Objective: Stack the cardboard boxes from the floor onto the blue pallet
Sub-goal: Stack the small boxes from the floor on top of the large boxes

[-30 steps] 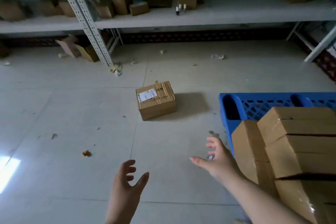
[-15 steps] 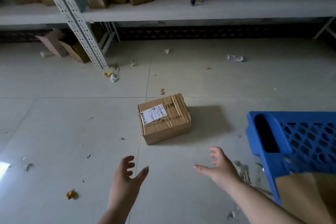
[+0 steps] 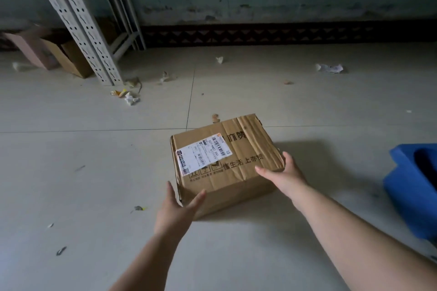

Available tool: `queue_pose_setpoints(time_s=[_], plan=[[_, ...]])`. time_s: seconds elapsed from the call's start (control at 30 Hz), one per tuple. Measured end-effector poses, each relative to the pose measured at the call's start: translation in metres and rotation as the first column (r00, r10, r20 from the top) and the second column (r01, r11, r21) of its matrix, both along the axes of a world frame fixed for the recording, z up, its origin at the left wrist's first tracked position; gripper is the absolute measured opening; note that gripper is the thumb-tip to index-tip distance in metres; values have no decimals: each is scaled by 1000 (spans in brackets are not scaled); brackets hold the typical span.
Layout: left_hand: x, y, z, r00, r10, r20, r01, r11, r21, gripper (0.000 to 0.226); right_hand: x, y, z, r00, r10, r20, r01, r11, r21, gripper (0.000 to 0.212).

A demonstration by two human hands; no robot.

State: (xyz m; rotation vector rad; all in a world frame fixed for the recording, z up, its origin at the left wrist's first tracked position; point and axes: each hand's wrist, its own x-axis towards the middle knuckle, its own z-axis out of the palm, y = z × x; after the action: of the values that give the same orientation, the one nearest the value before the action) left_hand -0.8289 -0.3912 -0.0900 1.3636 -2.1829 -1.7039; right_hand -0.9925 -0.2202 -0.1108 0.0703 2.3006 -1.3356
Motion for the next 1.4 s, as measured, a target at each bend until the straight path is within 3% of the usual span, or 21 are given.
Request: queue_pose_setpoints(time_s=[0.1,0.2,0.43,0.53,0.67,0.9,1.03,1.13,1.23,1.4], plan=[[0,5,5,995,19,-94,-5,990,144,44,6,7,-9,998,-64,-1,64,998,-1,92],[9,18,18,990,75,-116,-57,988,146,45,22,24,4,995,-90,-42,92,995,38,87],[55,67,103,975,153,-158,-152,988,17,34,71,74,92,988,-150,-47,146,987,-70,61],[84,92,162,958,191,-215,-182,981,63,32,101,99,151,987,-155,-43,149,983,-107,77],[117,126,255,943,192,-274,-167,980,110,32,144,141,246,980,-187,-69,177,976,-130,75],[159,186,382,942,69,-329,-28,992,127,31,214,227,384,949,-289,-127,268,949,-164,88],[181,236,422,929,52,-365,-17,995,97,26,253,282,434,903,-392,-179,357,913,-198,79],[197,279,441,924,29,-382,9,995,97,23,279,326,459,888,-425,-176,391,899,-199,88],[215,326,458,908,-35,-418,48,999,20,26,302,370,473,868,-461,-187,428,883,-193,95],[253,405,462,896,-56,-440,32,998,-63,30,341,444,478,861,-467,-201,432,881,-194,84]])
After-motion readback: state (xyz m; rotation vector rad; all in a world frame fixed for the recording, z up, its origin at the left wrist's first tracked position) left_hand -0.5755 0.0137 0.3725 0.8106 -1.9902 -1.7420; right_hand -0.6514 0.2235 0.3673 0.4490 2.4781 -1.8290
